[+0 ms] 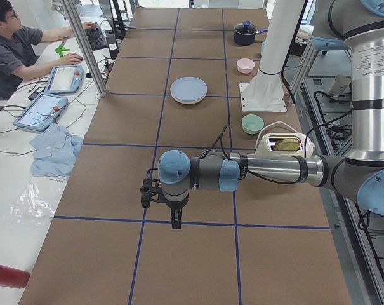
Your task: Stack three plates with pink and blue
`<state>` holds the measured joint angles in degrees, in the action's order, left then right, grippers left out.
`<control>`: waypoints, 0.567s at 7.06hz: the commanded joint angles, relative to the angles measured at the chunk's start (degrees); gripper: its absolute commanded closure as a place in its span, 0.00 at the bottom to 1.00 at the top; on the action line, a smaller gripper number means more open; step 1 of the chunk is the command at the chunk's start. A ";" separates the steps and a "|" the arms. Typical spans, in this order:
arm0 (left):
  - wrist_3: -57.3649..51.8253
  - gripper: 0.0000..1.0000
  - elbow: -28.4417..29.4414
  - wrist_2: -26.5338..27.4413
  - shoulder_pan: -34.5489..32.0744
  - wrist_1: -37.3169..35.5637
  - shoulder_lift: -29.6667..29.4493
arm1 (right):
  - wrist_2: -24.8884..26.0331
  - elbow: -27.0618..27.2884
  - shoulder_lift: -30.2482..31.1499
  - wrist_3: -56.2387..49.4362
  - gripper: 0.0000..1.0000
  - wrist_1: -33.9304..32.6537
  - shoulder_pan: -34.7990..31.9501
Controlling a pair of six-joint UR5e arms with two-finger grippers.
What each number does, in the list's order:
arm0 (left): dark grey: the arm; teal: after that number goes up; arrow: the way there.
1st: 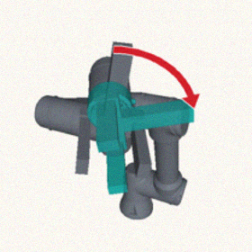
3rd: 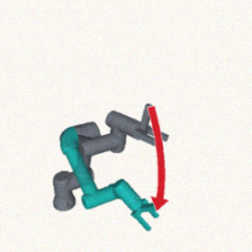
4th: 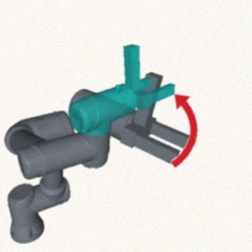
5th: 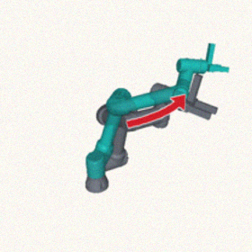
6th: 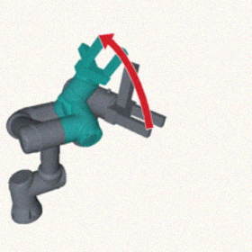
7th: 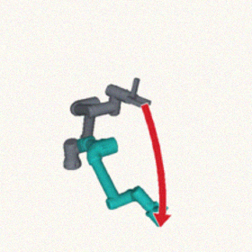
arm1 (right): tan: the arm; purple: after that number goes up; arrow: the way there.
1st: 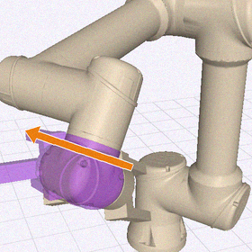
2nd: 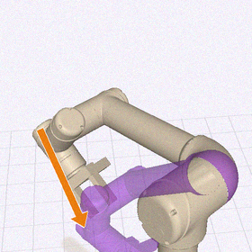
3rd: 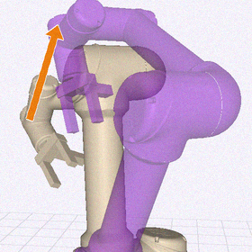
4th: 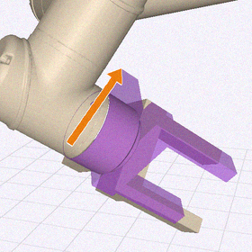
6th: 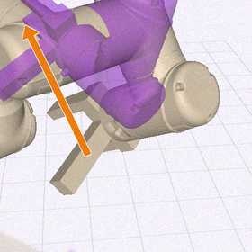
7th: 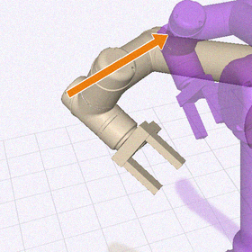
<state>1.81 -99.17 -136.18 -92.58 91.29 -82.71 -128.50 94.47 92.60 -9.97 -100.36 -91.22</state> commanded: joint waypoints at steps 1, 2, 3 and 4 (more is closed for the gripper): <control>0.04 0.00 0.56 4.84 0.03 1.43 0.00 | -1.22 -0.25 1.26 -0.14 0.00 0.51 -0.89; 0.30 0.00 0.12 7.30 0.12 1.18 -1.91 | -1.31 -0.43 1.26 -0.05 0.00 0.51 -0.89; 0.30 0.00 -0.06 8.20 0.12 0.91 -2.45 | -1.31 -0.43 1.26 0.03 0.00 0.51 -0.89; 0.13 0.00 -0.58 8.47 0.12 1.26 -1.76 | -1.31 -0.43 1.26 0.04 0.00 0.51 -0.89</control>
<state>2.04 -99.26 -128.59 -92.47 92.38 -84.62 -129.77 94.08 93.84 -9.97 -99.86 -92.09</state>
